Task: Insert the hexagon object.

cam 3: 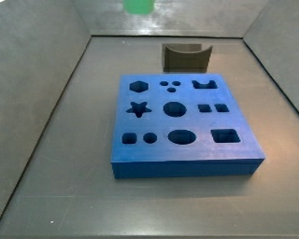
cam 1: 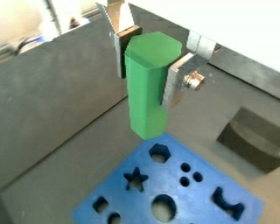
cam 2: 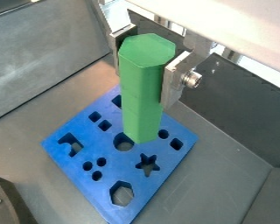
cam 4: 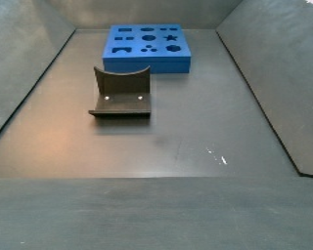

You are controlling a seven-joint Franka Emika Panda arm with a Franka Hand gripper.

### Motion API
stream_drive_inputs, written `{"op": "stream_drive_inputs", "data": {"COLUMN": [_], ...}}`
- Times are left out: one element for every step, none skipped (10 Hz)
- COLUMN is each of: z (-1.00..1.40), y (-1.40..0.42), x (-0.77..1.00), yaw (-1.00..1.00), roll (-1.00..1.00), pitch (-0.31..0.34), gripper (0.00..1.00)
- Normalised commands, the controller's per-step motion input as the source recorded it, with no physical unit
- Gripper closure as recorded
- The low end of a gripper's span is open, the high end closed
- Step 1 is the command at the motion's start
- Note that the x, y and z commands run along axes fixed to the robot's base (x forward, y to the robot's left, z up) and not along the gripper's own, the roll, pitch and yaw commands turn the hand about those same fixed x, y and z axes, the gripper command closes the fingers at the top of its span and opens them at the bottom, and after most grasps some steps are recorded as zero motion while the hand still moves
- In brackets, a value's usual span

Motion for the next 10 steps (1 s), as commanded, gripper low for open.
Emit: {"op": "stream_drive_inputs", "data": {"z": [-0.99, -0.99, -1.0, -1.0, -1.0, -0.99, -0.71, -0.58, -0.63, -0.35], "y": [0.0, 0.0, 0.0, 0.57, 0.71, 0.63, 0.34, 0.09, 0.0, 0.13], "x": [-0.03, -0.03, -0.03, -0.14, -0.03, -0.03, -0.08, -0.01, 0.0, 0.01], "yaw": [-1.0, -1.0, -1.0, -0.48, -0.29, -0.34, -0.47, -0.67, -0.82, -0.59], "roll": [0.0, 0.0, 0.0, -0.01, -0.02, -0.06, -0.18, -0.2, -0.17, -0.1], "pitch": [0.0, 0.0, 0.0, 0.0, -0.037, -0.046, -0.096, -0.139, -0.123, -0.056], "gripper": [1.0, 1.0, 1.0, 1.0, 1.0, 1.0, 1.0, 1.0, 1.0, 1.0]}}
